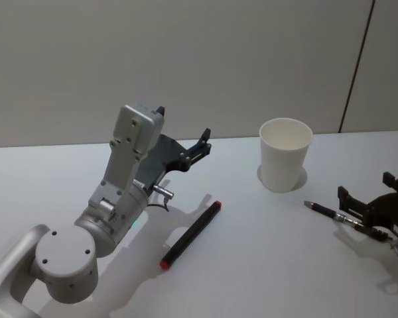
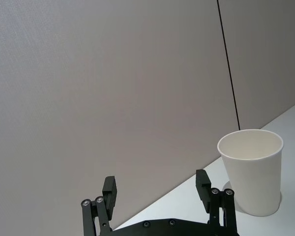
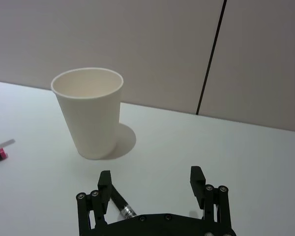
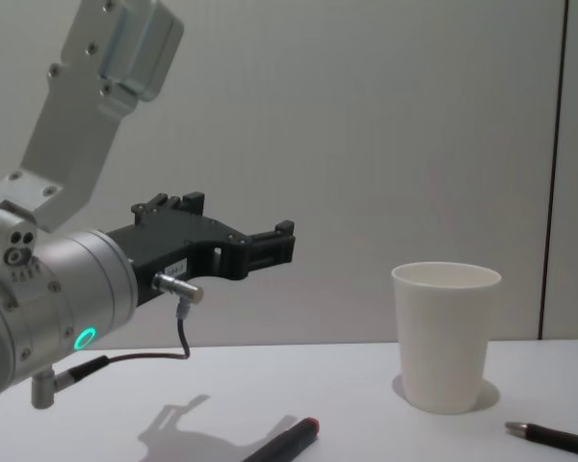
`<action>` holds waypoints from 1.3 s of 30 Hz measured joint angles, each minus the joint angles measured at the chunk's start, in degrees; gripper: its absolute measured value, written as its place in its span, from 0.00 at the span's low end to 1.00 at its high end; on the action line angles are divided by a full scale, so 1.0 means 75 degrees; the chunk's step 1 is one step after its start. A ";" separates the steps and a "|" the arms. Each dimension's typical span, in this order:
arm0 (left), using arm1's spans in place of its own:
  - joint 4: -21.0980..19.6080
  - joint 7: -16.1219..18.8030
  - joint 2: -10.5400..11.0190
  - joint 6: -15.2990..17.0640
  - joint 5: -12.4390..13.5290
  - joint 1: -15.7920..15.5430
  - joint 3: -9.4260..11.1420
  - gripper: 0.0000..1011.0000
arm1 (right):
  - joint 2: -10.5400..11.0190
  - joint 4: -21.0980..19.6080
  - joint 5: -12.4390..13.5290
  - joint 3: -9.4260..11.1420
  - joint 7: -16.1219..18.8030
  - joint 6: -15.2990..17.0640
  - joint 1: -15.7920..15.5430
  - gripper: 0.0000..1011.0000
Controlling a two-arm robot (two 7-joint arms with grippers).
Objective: Place the pen into the pen holder.
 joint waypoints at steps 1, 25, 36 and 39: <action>0.0000 0.0000 0.0000 0.0000 0.0000 0.0000 0.0000 0.99 | 0.0000 -0.0015 -0.0009 -0.0001 -0.0007 0.0138 -0.0005 0.99; 0.0000 0.0000 0.0000 0.0000 0.0000 0.0000 0.0000 0.99 | -0.0193 0.0157 -0.0467 -0.0156 0.0102 0.1407 0.0267 0.99; 0.0000 0.0000 0.0000 0.0000 0.0000 0.0000 0.0000 0.99 | -0.0374 0.0481 -0.0758 -0.0272 0.0304 0.1539 0.0532 0.99; 0.0000 0.0000 0.0000 0.0000 0.0000 0.0000 0.0000 0.99 | -0.0427 0.0574 -0.0821 -0.0303 0.0367 0.1566 0.0605 0.99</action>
